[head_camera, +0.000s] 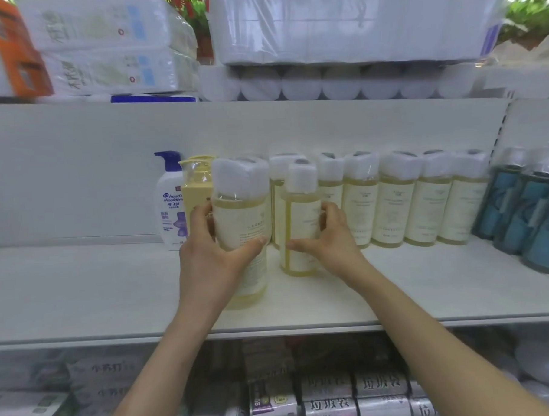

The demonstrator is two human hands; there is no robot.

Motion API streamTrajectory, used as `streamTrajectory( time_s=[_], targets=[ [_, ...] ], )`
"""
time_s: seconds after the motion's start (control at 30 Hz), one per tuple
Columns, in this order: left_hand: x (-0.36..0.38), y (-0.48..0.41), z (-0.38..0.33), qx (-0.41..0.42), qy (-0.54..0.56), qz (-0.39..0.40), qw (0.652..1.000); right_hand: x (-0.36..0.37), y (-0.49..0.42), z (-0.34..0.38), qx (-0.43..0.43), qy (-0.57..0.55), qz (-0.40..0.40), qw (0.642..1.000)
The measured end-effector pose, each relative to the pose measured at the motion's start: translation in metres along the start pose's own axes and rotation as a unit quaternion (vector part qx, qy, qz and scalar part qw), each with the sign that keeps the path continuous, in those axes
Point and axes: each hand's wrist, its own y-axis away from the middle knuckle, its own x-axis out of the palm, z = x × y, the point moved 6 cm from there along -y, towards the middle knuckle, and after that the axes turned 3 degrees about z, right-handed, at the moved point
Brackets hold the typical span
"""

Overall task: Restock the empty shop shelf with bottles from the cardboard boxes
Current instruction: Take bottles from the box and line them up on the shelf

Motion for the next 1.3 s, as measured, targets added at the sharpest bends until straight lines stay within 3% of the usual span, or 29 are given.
streamTrajectory(
  time_s=[0.1, 0.27, 0.8, 1.3],
  targets=[
    [0.003, 0.001, 0.002, -0.002, -0.001, 0.003, 1.000, 0.012, 0.005, -0.006, -0.003, 0.011, -0.010, 1.000],
    [0.001, 0.000, 0.007, -0.011, -0.007, 0.005, 1.000, 0.014, 0.014, -0.025, 0.053, -0.109, 0.100, 0.988],
    [-0.005, -0.001, 0.014, -0.017, -0.009, -0.006, 1.000, 0.035, 0.003, -0.012, 0.038, 0.031, -0.016, 0.999],
    [0.007, 0.009, -0.008, -0.010, 0.035, 0.035, 0.999, 0.012, 0.022, -0.012, 0.010, 0.021, -0.005, 1.000]
  ],
)
